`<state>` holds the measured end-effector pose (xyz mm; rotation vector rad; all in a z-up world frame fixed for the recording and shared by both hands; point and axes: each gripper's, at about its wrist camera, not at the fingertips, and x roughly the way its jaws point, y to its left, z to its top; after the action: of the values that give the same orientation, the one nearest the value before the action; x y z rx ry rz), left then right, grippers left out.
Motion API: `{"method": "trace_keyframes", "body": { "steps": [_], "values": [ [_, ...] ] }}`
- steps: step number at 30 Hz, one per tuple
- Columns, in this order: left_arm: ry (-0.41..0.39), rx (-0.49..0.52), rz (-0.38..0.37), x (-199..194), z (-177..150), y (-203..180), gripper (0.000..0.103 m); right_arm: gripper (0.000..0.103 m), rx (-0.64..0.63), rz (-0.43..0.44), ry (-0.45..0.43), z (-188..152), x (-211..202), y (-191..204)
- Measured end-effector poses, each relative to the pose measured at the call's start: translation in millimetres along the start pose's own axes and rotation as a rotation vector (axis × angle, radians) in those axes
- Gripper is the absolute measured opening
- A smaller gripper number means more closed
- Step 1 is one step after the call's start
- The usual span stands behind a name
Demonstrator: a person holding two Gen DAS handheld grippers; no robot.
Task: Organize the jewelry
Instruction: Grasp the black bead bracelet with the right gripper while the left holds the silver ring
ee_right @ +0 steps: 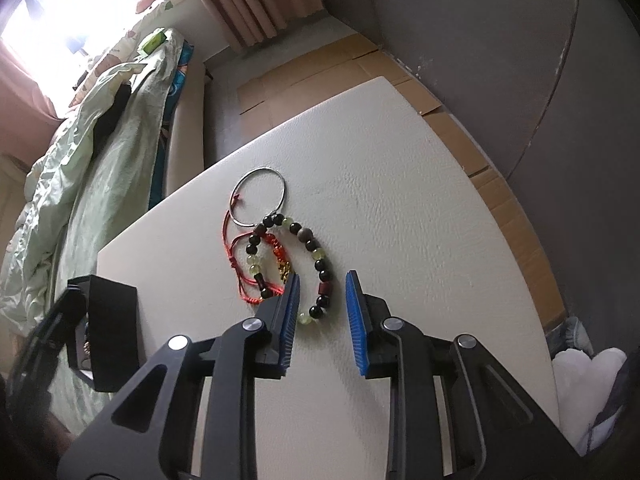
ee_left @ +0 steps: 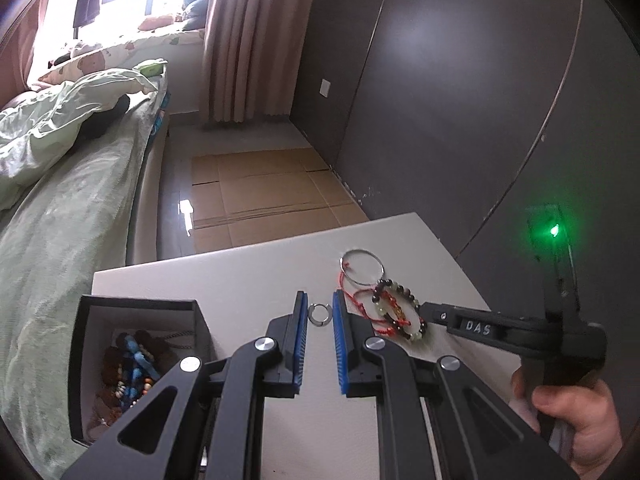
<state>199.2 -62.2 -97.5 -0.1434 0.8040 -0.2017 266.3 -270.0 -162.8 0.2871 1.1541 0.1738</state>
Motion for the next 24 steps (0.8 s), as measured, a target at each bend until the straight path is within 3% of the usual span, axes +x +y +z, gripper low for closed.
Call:
{"method": "trace_keyframes", "body": {
  "steps": [9, 11, 13, 18, 24],
  "values": [
    [-0.022, -0.02, -0.012, -5.9, 10.8, 11.6, 0.011, 0.022, -0.068, -0.118, -0.005, 3.6, 19.4, 20.3],
    [-0.025, -0.023, -0.012, -6.5, 13.0, 14.0, 0.011, 0.01, -0.101, -0.188, -0.013, 3.3, 22.0, 26.6],
    [-0.028, -0.027, -0.01, -8.1, 13.9, 16.3, 0.011, 0.009, -0.12, -0.207, -0.014, 3.0, 23.7, 30.1],
    [-0.038, -0.029, -0.001, -15.8, 12.4, 19.5, 0.011, 0.009, -0.098, -0.125, -0.004, 4.5, 23.2, 29.0],
    [-0.06, -0.045, 0.013, -33.7, 10.8, 27.2, 0.011, 0.009, -0.104, -0.052, -0.057, 4.6, -0.1, 36.0]
  ]
}}
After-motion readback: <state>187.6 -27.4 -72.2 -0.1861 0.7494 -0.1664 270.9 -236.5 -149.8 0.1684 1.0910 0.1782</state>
